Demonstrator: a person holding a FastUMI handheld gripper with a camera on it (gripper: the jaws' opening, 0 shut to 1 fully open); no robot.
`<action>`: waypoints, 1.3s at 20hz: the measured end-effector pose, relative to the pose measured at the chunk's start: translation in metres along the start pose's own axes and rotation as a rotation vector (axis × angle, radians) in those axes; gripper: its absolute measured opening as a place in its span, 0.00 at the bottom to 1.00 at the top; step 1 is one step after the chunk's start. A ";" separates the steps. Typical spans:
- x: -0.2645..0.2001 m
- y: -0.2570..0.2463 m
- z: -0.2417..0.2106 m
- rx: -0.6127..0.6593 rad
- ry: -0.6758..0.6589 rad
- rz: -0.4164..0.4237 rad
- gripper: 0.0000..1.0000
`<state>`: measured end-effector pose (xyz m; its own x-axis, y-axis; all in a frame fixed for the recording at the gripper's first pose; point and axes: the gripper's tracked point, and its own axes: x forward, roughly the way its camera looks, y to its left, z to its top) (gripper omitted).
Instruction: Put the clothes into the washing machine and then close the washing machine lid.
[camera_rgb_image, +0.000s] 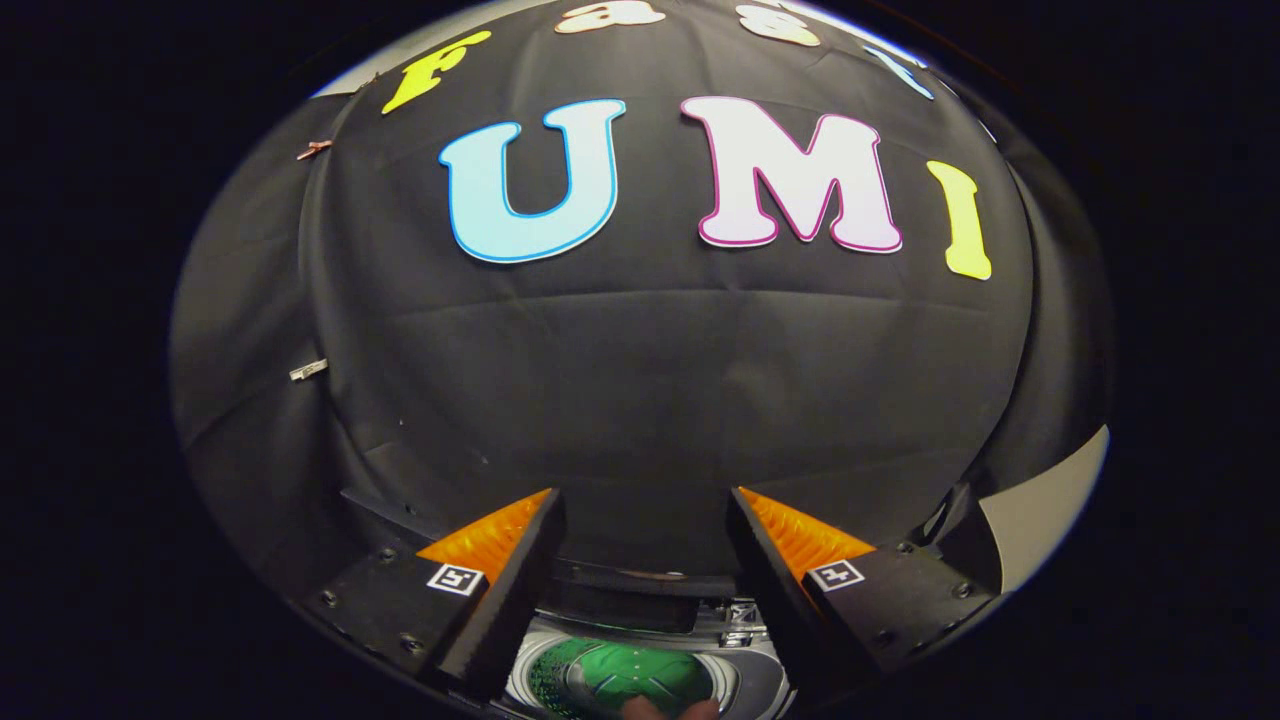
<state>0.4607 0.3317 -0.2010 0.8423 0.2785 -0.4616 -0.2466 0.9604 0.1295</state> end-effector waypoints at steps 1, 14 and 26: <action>-0.001 0.001 0.001 -0.002 0.001 0.004 1.00; 0.002 0.002 -0.004 -0.011 -0.030 0.077 1.00; -0.031 0.004 -0.076 -0.059 0.026 0.075 1.00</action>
<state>0.3971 0.3265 -0.2528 0.8079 0.3487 -0.4751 -0.3370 0.9347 0.1130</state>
